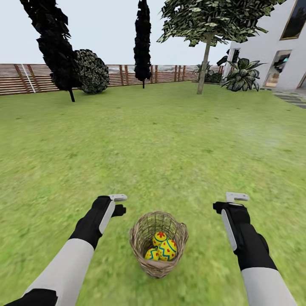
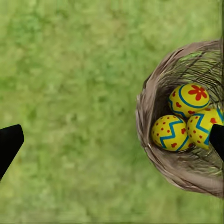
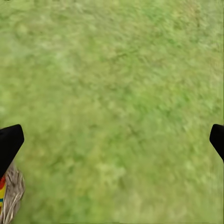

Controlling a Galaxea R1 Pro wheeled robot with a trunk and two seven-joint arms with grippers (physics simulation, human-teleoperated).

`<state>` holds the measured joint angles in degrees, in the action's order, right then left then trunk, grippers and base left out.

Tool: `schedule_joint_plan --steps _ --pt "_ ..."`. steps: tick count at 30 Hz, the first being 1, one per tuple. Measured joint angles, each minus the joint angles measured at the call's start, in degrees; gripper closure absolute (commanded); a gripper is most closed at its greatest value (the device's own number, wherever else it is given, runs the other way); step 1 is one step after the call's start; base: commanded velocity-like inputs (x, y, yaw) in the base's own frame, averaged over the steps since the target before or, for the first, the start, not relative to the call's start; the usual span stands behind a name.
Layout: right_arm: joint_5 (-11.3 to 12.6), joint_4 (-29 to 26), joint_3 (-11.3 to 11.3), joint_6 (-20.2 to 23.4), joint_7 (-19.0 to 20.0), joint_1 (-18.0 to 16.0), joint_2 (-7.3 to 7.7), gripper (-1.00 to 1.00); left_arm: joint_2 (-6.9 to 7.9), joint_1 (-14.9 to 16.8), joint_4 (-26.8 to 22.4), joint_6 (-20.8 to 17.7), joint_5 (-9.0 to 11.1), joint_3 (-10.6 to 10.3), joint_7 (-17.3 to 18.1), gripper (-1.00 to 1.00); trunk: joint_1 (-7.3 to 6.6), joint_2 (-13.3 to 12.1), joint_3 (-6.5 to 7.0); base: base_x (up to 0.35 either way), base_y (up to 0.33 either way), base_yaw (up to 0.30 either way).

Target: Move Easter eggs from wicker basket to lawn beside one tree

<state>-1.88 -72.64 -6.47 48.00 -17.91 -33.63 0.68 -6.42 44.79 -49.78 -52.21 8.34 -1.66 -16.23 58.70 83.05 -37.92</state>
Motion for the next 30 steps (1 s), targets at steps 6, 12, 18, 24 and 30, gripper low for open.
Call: schedule_joint_plan --steps 6,12,18,24,30 --pt "0.03 0.43 1.13 0.0 0.0 0.0 0.0 -1.0 0.0 -0.02 0.0 0.04 0.57 -0.11 0.0 -1.0 0.0 0.0 0.0 0.314 -0.118 0.0" --pt "0.04 0.91 1.32 -0.02 0.11 0.0 0.01 -1.0 0.05 0.0 0.0 0.08 0.88 -0.1 -0.01 -1.0 0.0 0.0 0.0 0.329 -0.027 0.0" --pt "0.04 1.47 1.37 -0.06 0.18 0.0 0.01 -1.0 0.0 -0.06 0.04 0.08 0.9 -0.12 -0.01 -1.0 0.0 0.0 0.0 0.334 -0.002 0.0" --pt "0.14 1.57 2.73 -0.01 0.22 0.0 -0.03 -1.0 -0.01 -0.08 -0.13 0.05 1.86 -0.16 0.0 -1.0 0.03 0.0 0.0 0.154 0.0 0.0" --pt "0.3 1.67 3.14 0.0 0.56 0.0 -0.05 -1.0 -0.22 -0.09 -0.49 -0.26 3.9 -0.33 0.0 -1.0 0.03 0.0 0.0 0.008 0.0 0.0"
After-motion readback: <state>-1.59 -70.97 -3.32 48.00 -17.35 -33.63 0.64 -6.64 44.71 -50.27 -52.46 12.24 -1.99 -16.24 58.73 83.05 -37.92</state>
